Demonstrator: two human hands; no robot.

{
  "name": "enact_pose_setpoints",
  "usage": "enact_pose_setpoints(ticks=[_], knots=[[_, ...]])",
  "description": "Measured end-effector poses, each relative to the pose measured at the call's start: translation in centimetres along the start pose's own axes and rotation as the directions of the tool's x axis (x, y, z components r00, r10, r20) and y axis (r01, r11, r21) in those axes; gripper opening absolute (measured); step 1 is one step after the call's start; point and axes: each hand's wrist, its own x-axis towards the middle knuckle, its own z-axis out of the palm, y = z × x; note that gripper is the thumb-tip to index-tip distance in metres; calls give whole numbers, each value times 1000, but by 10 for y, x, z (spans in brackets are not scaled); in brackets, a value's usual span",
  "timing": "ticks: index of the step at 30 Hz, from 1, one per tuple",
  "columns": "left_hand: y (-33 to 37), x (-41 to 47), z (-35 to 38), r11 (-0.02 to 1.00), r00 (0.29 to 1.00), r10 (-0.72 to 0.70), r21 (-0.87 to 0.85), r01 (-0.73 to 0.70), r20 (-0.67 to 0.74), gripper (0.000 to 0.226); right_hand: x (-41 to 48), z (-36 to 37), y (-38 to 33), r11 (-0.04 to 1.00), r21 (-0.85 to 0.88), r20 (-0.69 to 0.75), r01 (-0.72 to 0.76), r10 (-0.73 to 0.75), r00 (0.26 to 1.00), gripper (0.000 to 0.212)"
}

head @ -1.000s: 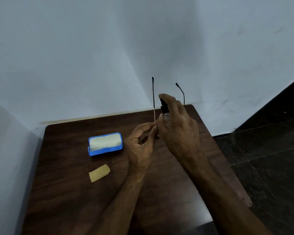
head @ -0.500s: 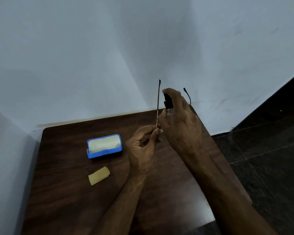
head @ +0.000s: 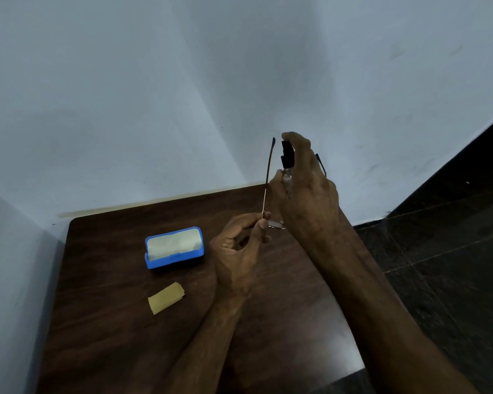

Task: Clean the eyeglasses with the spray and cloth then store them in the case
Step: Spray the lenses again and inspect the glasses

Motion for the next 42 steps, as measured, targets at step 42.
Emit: enact_pose_setpoints(ticks=[42], knots=[[3, 32, -36, 999, 994, -7, -54, 1, -113, 15, -60, -25, 35, 970, 222, 228, -96, 44, 973, 68]])
